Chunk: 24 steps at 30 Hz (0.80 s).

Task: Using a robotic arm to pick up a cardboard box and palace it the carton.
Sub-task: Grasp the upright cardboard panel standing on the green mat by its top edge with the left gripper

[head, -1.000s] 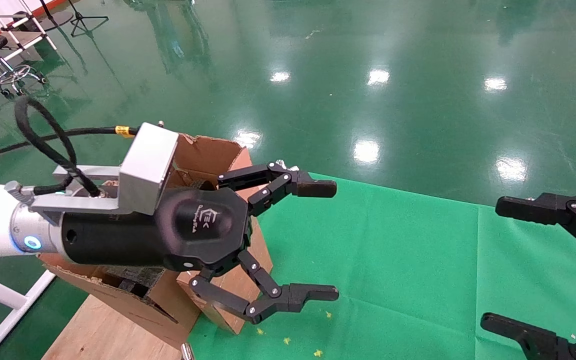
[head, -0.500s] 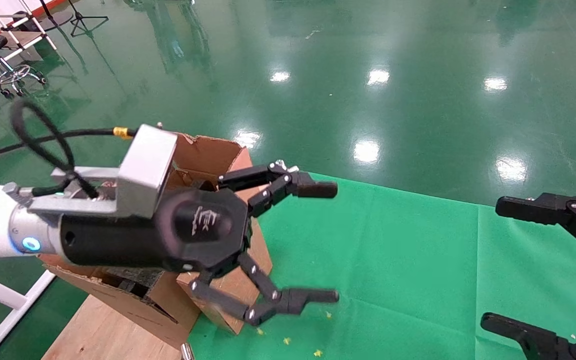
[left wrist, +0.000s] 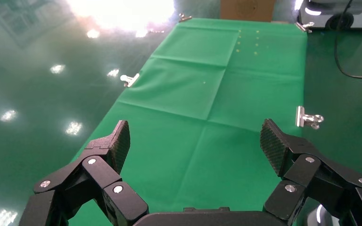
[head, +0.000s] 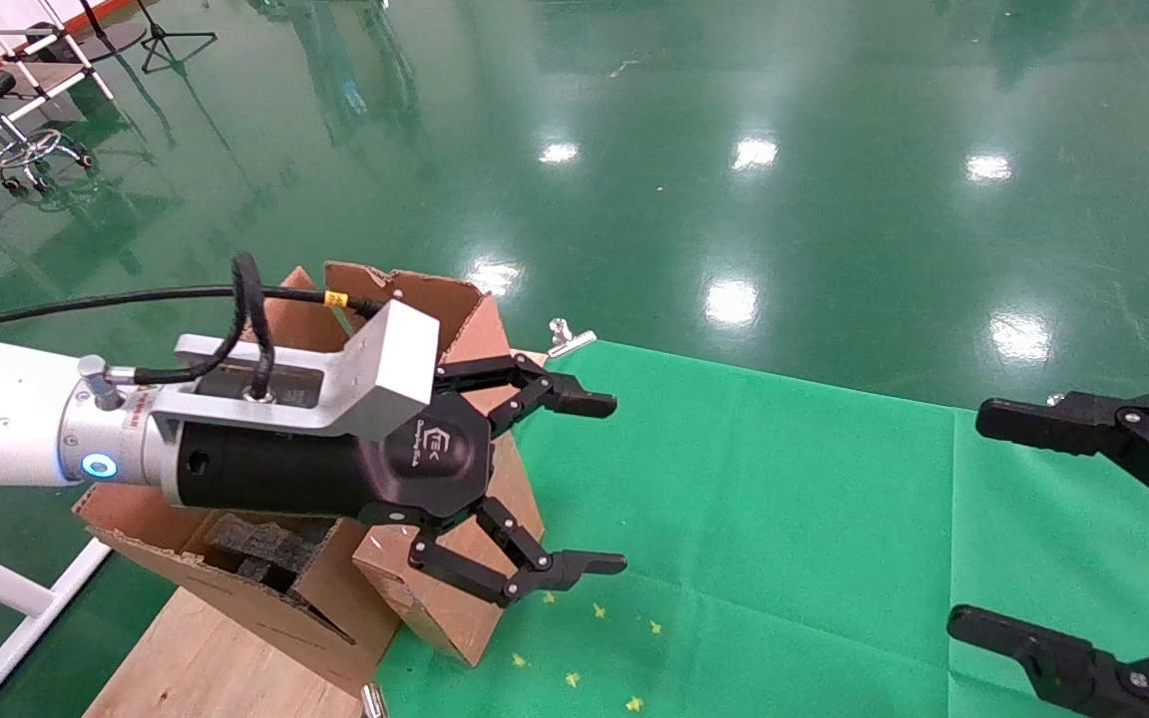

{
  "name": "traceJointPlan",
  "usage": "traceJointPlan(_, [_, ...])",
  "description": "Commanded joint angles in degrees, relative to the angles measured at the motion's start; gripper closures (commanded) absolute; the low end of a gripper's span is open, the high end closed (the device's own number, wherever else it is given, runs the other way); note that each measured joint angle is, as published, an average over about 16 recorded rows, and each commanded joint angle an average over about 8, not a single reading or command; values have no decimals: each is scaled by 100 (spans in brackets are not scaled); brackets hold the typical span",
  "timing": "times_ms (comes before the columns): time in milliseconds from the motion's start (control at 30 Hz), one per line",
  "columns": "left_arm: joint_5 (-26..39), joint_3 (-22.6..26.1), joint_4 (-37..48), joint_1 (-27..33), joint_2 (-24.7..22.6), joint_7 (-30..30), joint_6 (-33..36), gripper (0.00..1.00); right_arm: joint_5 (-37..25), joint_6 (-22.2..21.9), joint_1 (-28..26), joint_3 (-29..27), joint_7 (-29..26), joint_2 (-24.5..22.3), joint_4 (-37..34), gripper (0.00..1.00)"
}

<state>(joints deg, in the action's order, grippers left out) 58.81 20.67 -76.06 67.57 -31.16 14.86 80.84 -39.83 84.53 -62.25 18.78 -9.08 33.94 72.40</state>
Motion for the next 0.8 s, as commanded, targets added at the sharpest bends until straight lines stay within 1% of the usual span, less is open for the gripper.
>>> traceJointPlan(33, [4, 3, 27, 4, 8, -21, 9, 0, 0, 0, 0, 0, 0, 0, 0, 100])
traceJointPlan(133, [399, 50, 55, 96, 100, 29, -206, 0, 0, -1, 0, 0, 0, 0, -1, 100])
traceJointPlan(233, [1086, 188, 54, 307, 166, 346, -492, 0, 0, 0, 0, 0, 1, 0, -1, 100])
traceJointPlan(300, [1631, 329, 39, 512, 177, 750, -647, 0, 0, 0, 0, 1, 1, 0, -1, 100])
traceJointPlan(400, [2421, 552, 23, 868, 148, 1552, -771, 0, 0, -1, -1, 1, 1, 0, -1, 100])
traceJointPlan(500, [2987, 719, -14, 1153, 96, 2324, -774, 0, 1, -1, -1, 1, 1, 0, -1, 100])
traceJointPlan(633, [3343, 851, -68, 1344, 32, 3123, -660, 0, 1, -1, -1, 2, 1, -1, -1, 100])
traceJointPlan(800, [3435, 966, -110, 1456, -35, 3870, -376, 0, 1, -1, -1, 2, 2, -1, -1, 100])
